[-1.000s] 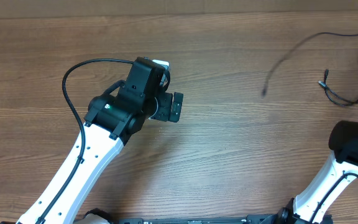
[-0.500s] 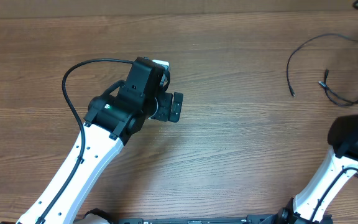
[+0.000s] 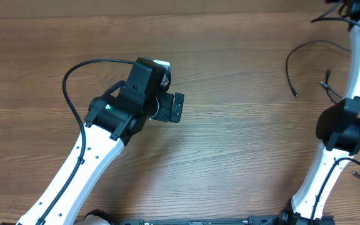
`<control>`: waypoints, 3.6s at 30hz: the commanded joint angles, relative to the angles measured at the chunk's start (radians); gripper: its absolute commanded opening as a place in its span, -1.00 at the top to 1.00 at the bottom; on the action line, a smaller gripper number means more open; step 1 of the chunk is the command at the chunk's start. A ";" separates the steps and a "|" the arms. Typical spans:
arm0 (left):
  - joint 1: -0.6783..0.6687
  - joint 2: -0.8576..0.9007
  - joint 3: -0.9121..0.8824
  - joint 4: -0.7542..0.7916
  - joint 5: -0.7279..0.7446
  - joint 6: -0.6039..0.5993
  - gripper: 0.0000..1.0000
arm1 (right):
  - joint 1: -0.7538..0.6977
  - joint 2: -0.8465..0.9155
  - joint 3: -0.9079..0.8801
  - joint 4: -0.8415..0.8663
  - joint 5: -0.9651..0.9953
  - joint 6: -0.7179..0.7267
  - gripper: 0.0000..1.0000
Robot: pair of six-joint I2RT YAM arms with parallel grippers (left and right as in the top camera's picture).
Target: Untangle cables
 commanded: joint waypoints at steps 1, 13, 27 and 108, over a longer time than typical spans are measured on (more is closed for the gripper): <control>0.004 0.000 0.013 0.001 -0.010 0.015 -1.00 | 0.027 0.010 -0.060 -0.019 -0.016 -0.090 0.92; 0.004 0.000 0.013 0.001 -0.010 0.015 -0.99 | 0.080 0.011 -0.294 -0.059 -0.016 -0.121 0.92; 0.004 0.000 0.013 0.001 -0.010 0.015 -0.99 | 0.080 0.010 -0.352 -0.177 -0.020 -0.065 -1.00; 0.005 0.002 0.013 -0.071 -0.010 0.015 -0.99 | 0.163 -0.404 -0.176 -0.983 -0.374 0.098 -1.00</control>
